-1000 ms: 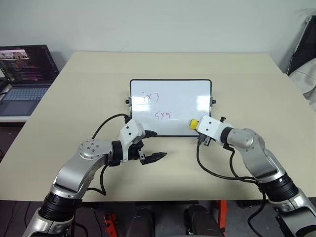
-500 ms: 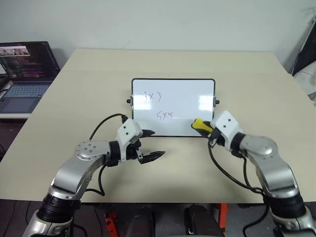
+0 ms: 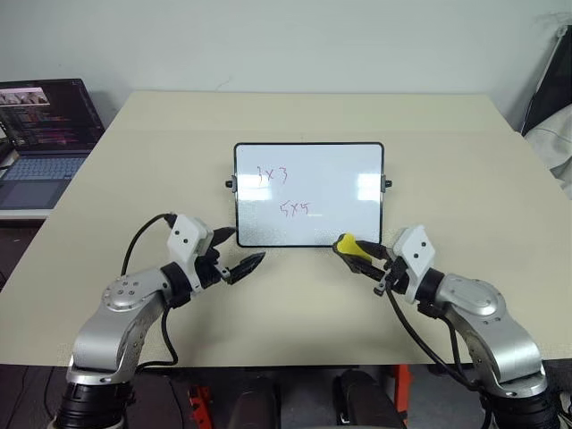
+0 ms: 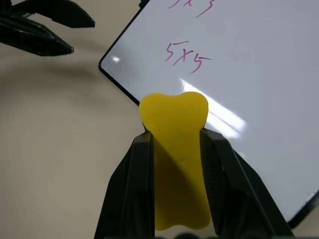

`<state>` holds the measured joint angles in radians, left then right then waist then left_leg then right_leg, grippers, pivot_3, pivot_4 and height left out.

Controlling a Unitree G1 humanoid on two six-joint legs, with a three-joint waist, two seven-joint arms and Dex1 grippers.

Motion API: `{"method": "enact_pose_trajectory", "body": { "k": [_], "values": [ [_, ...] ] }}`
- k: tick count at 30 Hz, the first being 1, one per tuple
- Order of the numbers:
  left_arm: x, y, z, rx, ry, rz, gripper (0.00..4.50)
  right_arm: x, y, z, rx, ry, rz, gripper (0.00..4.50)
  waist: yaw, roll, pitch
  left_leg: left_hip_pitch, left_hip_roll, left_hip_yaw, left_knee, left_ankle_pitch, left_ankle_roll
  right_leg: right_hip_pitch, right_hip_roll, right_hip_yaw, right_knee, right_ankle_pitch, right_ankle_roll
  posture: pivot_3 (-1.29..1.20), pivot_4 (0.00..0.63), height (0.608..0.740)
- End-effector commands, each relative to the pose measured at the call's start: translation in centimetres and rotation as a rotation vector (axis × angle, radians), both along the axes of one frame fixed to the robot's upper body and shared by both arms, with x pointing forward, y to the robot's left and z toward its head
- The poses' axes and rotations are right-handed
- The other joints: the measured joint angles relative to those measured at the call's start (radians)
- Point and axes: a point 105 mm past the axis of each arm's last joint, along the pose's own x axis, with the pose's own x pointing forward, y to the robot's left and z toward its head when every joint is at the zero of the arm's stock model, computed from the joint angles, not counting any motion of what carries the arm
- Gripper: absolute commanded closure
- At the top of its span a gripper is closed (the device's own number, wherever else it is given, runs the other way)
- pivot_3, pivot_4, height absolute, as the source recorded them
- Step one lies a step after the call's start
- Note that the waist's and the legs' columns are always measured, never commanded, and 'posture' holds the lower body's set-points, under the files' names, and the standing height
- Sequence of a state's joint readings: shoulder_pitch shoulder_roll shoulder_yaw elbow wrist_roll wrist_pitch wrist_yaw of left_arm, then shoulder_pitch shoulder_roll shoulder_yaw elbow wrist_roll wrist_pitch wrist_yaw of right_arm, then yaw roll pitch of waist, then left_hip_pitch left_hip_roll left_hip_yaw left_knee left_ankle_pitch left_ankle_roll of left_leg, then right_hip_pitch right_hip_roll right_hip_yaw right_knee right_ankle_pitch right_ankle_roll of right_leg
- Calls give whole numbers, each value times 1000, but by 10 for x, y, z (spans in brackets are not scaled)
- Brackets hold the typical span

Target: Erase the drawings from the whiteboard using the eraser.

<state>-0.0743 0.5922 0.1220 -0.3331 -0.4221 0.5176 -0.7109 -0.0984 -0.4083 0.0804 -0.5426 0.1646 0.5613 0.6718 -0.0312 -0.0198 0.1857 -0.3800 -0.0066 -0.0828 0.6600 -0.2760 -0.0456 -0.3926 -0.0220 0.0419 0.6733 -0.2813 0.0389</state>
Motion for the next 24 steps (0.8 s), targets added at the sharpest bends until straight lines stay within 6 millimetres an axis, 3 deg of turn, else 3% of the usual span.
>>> {"method": "enact_pose_trajectory", "body": {
  "k": [1, 6, 12, 21, 24],
  "values": [
    [-5, 2, 13, 32, -44, -10, 0, 6, 5, 10, -2, -81, 6, 3535, 0, 0, 0, 0, 0, 0, 0, 0, 0, 0, 0, 0, 0, 0, 0, 0, 150, 740],
    [-10, 7, 5, 73, -26, -11, 0, 9, 11, 10, -38, -116, 42, 3535, 0, 0, 0, 0, 0, 0, 0, 0, 0, 0, 0, 0, 0, 0, 0, 0, 150, 740],
    [-10, 13, -2, 96, -17, -16, 0, 28, 30, 20, -164, -259, 87, 3535, -2, 0, 0, 1, 0, 1, 0, 0, 0, 0, 0, 0, 0, 0, 0, 0, 150, 740],
    [-8, 10, -10, 133, -4, -61, 0, 97, 63, 44, -336, -482, 16, 3535, -2, 0, 0, -1, 0, 1, 0, 0, 0, -2, 0, 0, 1, 0, -1, 0, 150, 740],
    [-7, 9, -10, 138, -7, -70, 0, 113, 68, 39, -409, -507, 13, 3535, -1, 0, 0, -2, 0, 2, 0, 0, 0, -4, 0, 1, 2, 0, -1, 0, 150, 740]
  ]
}}
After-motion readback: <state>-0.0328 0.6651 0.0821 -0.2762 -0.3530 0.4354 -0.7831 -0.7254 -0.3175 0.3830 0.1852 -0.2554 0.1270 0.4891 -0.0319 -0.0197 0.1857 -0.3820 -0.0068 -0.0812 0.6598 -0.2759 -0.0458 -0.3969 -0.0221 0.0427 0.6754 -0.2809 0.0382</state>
